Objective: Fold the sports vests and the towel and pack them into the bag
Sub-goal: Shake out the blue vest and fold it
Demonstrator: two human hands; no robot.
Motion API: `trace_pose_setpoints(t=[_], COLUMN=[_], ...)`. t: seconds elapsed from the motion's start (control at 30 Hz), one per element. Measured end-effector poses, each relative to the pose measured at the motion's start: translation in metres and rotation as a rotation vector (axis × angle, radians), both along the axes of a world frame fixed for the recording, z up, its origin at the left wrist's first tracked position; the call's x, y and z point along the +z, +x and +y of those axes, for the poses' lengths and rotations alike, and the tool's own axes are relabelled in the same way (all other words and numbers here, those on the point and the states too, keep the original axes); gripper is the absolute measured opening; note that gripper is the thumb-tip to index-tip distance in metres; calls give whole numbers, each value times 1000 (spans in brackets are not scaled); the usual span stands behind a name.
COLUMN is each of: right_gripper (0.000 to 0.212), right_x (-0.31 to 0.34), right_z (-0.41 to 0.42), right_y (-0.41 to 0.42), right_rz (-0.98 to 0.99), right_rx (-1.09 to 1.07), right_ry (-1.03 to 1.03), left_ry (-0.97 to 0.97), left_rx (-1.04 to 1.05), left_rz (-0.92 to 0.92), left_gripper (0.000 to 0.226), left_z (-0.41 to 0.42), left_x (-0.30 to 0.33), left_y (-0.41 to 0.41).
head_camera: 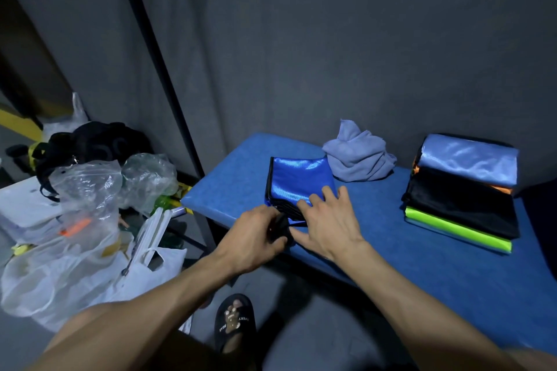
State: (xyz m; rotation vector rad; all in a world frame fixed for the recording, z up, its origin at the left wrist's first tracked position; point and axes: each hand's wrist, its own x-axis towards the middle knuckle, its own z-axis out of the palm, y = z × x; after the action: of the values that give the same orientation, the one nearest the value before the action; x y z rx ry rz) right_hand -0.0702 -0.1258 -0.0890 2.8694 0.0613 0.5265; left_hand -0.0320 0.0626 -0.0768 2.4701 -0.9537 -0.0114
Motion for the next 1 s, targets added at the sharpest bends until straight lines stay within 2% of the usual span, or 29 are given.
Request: trace_pose_setpoints(t=[0.07, 0.1, 0.17, 0.33, 0.5, 0.57, 0.67, 0.77, 0.87, 1.0], right_gripper=[57, 60, 64, 69, 85, 91, 84, 85, 87, 88], right_x=[-1, -1, -1, 2, 5, 9, 15, 21, 21, 21], right_z=[2, 3, 4, 0, 4, 6, 13, 17, 16, 10], right_y=[1, 1, 1, 1, -3, -5, -9, -10, -9, -9], right_rz=[-12, -16, -11, 38, 190, 252, 326, 388, 394, 401], right_rx=[-1, -1, 0, 12, -7, -27, -64, -89, -85, -52], right_ry=[21, 33, 36, 22, -53, -85, -137, -161, -146, -72], left_ry=[47, 66, 79, 33, 54, 70, 49, 35, -52, -167], left_rx=[-11, -8, -5, -67, -286, -381, -429, -399, -261, 0], left_rz=[-14, -35, -85, -204, -373, -313, -102, -66, 15, 179], left_gripper=[55, 60, 52, 12, 13, 10, 5, 9, 23, 27], left_z=[-1, -3, -6, 1, 20, 21, 16, 11, 8, -1], left_x=[-6, -9, -13, -11, 1, 7, 18, 22, 21, 16], left_y=[-1, -2, -2, 4, 22, 31, 36, 41, 46, 47])
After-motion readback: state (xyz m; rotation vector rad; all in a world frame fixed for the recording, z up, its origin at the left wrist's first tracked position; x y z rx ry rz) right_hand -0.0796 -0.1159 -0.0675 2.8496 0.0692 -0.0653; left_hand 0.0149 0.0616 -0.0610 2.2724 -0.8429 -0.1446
